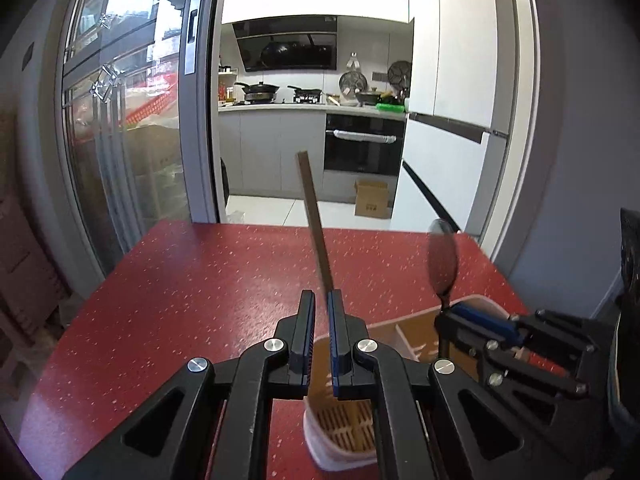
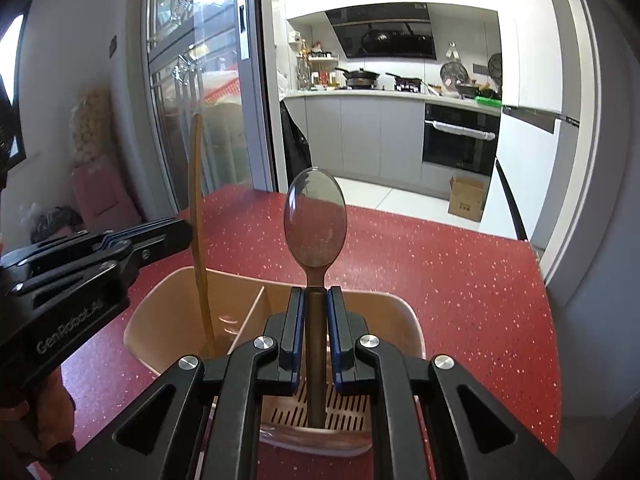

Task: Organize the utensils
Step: 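Carry the spoon and chopstick to the caddy and lower them in, then open both tools and return them to the utensil pile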

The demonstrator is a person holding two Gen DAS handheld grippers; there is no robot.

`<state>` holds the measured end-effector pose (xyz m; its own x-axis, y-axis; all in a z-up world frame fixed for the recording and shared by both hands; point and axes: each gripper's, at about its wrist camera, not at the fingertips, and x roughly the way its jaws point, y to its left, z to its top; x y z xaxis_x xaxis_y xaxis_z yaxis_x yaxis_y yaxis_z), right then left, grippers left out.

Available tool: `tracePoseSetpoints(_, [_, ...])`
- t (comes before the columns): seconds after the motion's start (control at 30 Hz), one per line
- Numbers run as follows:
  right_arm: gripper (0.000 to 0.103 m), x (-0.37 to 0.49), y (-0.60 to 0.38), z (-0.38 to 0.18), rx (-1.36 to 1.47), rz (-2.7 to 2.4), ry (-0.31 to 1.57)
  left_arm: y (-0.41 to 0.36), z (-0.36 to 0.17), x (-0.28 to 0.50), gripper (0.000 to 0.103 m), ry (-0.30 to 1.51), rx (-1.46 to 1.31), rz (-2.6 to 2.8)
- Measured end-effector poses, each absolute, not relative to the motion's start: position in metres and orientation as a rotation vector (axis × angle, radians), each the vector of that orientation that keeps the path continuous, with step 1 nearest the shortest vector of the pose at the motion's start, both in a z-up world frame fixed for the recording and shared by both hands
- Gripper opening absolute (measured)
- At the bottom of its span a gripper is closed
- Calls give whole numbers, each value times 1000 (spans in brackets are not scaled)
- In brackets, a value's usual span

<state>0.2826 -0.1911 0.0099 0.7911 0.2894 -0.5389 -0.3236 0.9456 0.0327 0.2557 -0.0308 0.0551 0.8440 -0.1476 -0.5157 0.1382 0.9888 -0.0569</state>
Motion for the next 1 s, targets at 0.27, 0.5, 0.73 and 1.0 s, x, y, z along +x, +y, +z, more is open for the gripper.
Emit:
tracePoseSetpoints(0.27, [46, 267, -196, 26, -41, 335, 571, -20, 68, 231, 35, 559, -28, -134])
tracePoseSetpoints(0.5, [51, 230, -215, 42, 42, 355, 646, 4, 70, 189, 35, 590, -28, -133])
tracePoseSetpoints(0.73, [52, 188, -234, 12, 83, 330, 824, 23, 40, 151, 35, 683, -8, -135])
tracePoseSetpoints(1.0, [53, 149, -248, -30, 104, 289, 991, 33, 1, 119, 103, 767, -40, -136])
